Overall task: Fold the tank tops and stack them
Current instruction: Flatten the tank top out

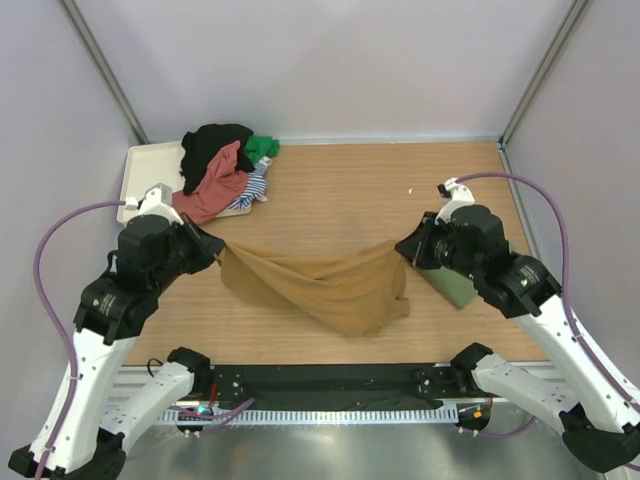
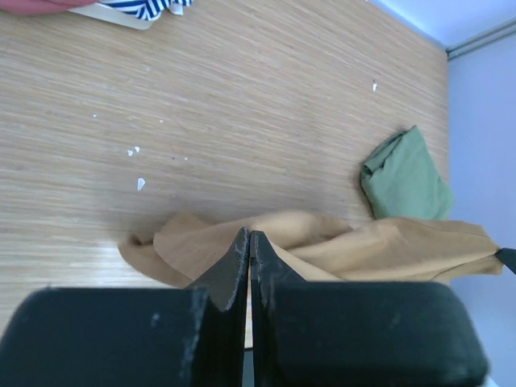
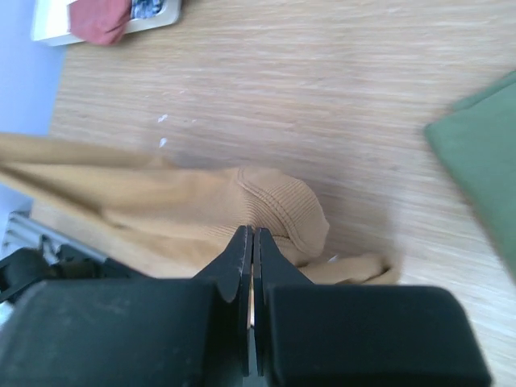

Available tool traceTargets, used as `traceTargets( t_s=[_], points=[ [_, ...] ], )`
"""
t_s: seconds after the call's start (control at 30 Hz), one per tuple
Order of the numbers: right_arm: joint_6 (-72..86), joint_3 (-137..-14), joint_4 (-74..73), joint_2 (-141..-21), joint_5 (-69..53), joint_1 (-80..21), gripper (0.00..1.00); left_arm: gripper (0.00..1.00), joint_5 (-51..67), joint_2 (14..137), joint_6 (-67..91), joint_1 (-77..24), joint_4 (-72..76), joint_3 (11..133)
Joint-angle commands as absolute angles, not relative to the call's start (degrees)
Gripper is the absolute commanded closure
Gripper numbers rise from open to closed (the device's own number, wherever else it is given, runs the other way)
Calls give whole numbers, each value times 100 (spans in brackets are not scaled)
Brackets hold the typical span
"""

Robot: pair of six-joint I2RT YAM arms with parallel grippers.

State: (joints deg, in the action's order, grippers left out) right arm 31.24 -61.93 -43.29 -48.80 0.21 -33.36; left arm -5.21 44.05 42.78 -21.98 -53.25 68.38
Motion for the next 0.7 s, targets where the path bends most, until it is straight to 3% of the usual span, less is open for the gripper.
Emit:
traceTargets(
  t_s=[0.0,0.07,0.2,0.23,0.27,0.3,0.33,0.37,0.47,0.67],
  points=[
    [2604,-6802,-4535,-5500,859,-3349,99,100,-886,4771,4158,-2206,-5116,7014],
    [2435,-6952,-4334,-6087,1597,-3323,99,100,-914,5236,4061,-2206,-4818,7031],
    [2224,-7540,-3859,-7377,1732,-2902,98,100,-915,6946,3938,-2180,-4255,7347],
    [2241,-7837,-3684,-7635,1592,-2683,70,100,-801,7196,3911,-2180,-4141,7530],
    [2285,-8005,-3665,-7855,1643,-2646,46,88,-748,7494,3911,-2180,-3966,7645],
    [2355,-8163,-3735,-8275,1791,-2646,31,74,-677,7732,3902,-2180,-3981,7786],
    [2399,-8435,-3953,-8384,1784,-2646,27,59,-529,8117,3885,-2180,-4164,8039],
    [2391,-8446,-4007,-8437,1541,-2654,27,47,-475,8208,3876,-2197,-4218,8103],
    [2347,-7614,-3736,-7877,891,-2672,30,39,-527,7894,3797,-2232,-4123,7657],
    [2705,-5443,-3630,-6550,-605,-2944,43,39,-19,6497,3971,-2294,-3964,5873]
  ],
)
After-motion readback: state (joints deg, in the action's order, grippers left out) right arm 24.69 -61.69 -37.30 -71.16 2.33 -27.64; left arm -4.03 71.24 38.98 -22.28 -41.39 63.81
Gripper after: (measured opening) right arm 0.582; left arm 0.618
